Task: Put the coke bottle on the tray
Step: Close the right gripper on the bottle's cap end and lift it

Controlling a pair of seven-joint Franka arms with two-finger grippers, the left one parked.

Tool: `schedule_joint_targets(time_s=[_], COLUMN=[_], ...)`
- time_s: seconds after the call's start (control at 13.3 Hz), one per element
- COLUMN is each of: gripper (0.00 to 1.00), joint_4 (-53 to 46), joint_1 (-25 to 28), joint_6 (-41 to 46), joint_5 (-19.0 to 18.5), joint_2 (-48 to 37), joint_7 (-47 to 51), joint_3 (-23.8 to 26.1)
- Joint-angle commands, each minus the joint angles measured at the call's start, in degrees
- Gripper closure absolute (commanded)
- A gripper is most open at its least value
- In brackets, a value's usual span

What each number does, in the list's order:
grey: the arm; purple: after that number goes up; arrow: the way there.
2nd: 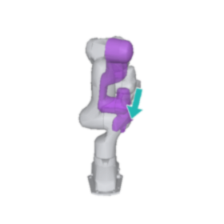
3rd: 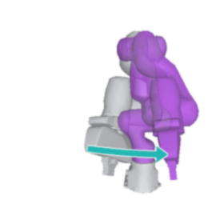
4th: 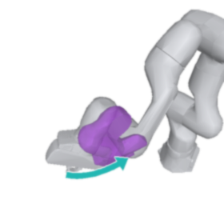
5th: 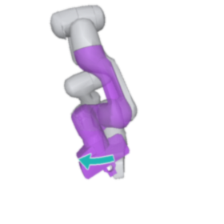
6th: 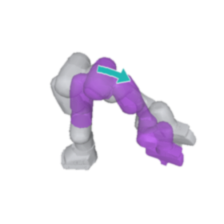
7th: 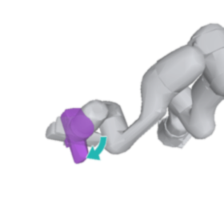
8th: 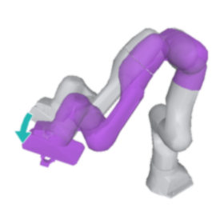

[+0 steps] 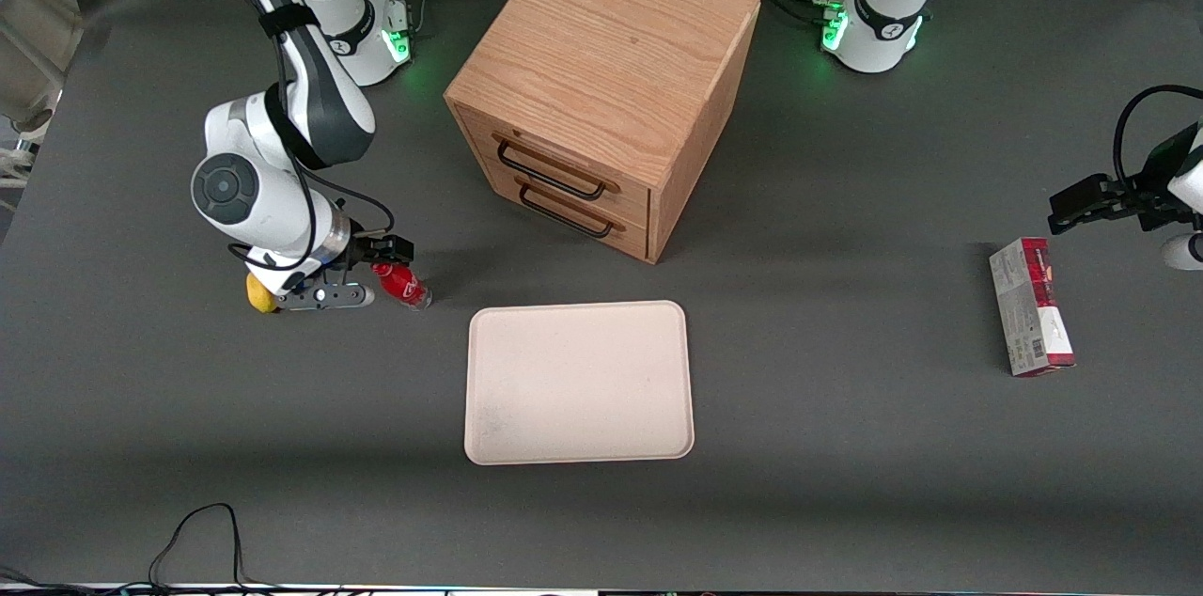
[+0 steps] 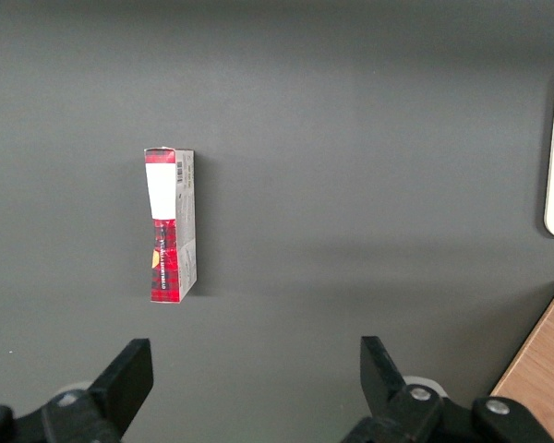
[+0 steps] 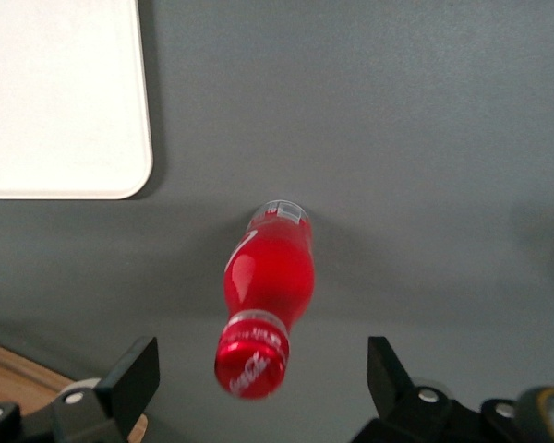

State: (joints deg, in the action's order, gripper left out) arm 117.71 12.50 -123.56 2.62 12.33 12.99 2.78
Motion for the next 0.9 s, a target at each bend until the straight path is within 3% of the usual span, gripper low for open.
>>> schedule_joint_targets(time_s=[0.0,0.38,0.45,0.53,0.83], gripper=[0.00,0.01,0.35,0.99,1.00], joint_4=[-0.4,-0.5,-0.6,-0.6,-0.9], joint_1=[0.5,0.5,0.5,0.5,0.5], joint_6=[-0.5,-0.5,-0.5,-0.5,-0.5], joint_5=[-0.9,-1.0,-0.9,-1.0,-0.9], joint_2=[0.2,0.2,0.2,0.2,0.2], joint_7=[1.4,1.4,1.6,2.6,3.0], joint_3=[-0.2,-0.2,-0.2,-0.2,-0.2])
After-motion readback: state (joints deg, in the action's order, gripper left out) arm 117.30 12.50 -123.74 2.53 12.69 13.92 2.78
